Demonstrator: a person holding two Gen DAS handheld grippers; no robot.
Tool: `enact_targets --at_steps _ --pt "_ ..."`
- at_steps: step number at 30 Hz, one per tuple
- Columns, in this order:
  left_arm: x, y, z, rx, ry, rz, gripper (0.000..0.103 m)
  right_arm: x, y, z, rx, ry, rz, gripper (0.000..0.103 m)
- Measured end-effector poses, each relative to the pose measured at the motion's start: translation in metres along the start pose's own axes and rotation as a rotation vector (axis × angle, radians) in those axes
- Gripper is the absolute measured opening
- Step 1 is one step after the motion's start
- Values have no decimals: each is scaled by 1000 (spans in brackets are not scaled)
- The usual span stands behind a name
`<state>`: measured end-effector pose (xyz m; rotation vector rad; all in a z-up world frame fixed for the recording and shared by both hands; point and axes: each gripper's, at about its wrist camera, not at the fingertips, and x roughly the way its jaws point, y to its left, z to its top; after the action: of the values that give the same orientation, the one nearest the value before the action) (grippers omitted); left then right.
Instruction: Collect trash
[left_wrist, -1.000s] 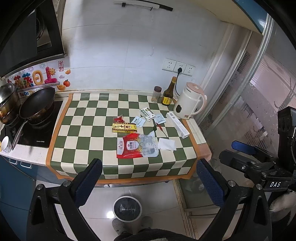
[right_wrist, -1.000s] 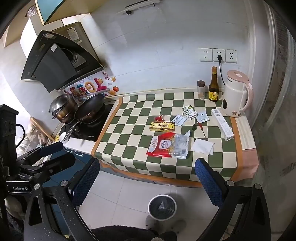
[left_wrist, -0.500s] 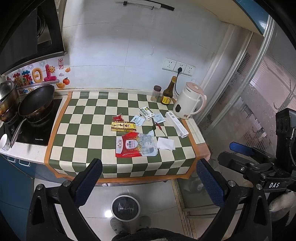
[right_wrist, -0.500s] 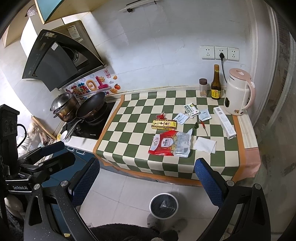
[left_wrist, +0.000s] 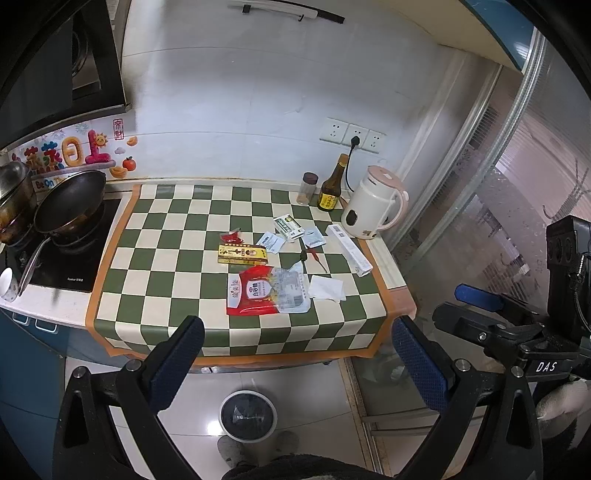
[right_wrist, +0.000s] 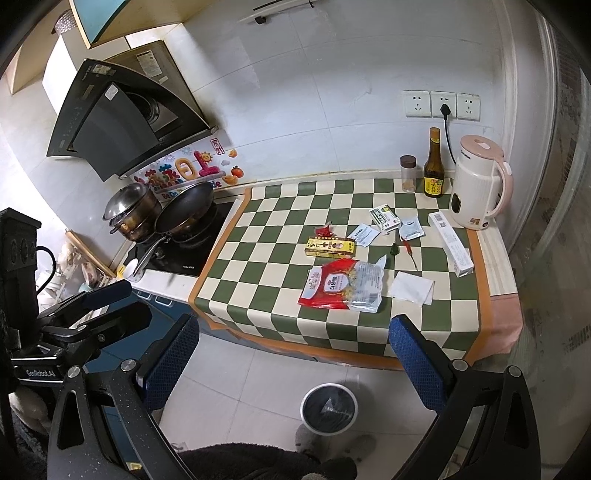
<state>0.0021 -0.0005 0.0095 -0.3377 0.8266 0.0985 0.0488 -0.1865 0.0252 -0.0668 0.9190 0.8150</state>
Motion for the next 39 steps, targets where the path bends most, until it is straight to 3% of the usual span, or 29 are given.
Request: enact_targets --at_steps 12,39 --pt "1 -9 0 2 2 -11 103 -1 -3 0 1 4 5 103" --pt "0 11 -8 34 24 -69 103 0 9 -17 20 11 3 103"
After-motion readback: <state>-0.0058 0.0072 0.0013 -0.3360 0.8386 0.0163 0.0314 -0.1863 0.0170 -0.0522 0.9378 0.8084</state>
